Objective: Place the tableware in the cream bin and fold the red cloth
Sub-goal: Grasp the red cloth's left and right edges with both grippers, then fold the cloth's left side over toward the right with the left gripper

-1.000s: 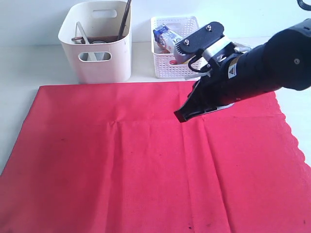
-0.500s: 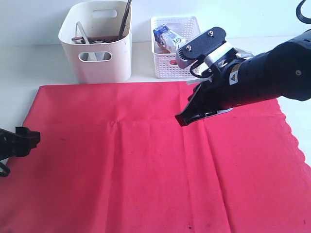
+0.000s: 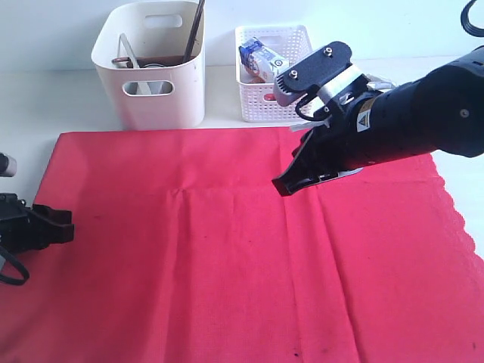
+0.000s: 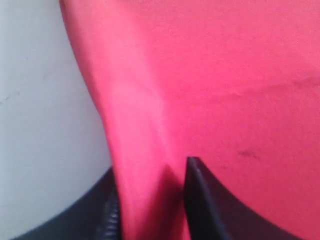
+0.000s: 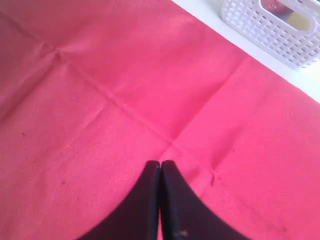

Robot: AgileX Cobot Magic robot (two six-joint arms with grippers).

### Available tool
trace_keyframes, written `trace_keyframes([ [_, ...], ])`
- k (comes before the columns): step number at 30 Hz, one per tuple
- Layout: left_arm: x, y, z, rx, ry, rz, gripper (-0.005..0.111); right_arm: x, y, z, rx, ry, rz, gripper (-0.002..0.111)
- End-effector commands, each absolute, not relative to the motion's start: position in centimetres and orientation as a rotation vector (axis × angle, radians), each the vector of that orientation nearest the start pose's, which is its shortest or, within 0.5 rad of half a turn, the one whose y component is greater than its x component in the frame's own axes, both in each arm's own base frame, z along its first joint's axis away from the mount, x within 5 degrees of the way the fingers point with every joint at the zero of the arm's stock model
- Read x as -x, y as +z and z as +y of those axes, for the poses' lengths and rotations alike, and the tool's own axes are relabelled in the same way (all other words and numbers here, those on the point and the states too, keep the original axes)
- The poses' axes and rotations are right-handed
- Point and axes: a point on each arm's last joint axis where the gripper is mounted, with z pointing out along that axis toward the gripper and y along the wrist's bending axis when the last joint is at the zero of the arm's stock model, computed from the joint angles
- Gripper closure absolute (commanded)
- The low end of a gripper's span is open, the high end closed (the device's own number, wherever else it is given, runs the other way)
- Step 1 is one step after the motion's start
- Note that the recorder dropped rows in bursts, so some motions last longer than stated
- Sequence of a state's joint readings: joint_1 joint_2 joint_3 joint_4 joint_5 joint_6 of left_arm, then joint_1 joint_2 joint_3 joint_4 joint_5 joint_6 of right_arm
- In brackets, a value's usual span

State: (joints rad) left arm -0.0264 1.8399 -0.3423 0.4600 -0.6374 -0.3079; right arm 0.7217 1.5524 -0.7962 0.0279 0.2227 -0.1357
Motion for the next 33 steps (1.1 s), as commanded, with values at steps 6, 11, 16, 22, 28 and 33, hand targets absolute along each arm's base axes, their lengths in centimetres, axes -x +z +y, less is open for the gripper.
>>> trace_keyframes([
  [6,-23.0,6.7,-2.2,-0.211,-0.241,2.490,0.107,-22.6,20.2,19.6,1.045,0.237,2.228,0.108],
  [11,-23.9,6.8,0.1,-0.100,-0.155,2.555,0.107,-22.2,21.2,18.9,1.012,0.235,2.256,0.108],
  [16,-24.5,7.5,2.0,0.043,-0.110,2.559,0.107,-22.9,21.1,17.3,0.936,0.205,2.320,0.108],
  [22,-24.7,10.2,2.5,0.043,-0.049,2.514,0.107,-23.0,18.7,16.2,0.897,0.190,2.374,0.108],
  [28,-24.4,14.4,2.6,0.093,-0.021,2.382,0.107,-22.7,16.0,16.0,0.877,0.198,2.455,0.108],
  [33,-23.8,17.9,1.5,0.058,-0.037,2.257,0.107,-22.8,14.2,16.2,0.871,0.193,2.524,0.108],
])
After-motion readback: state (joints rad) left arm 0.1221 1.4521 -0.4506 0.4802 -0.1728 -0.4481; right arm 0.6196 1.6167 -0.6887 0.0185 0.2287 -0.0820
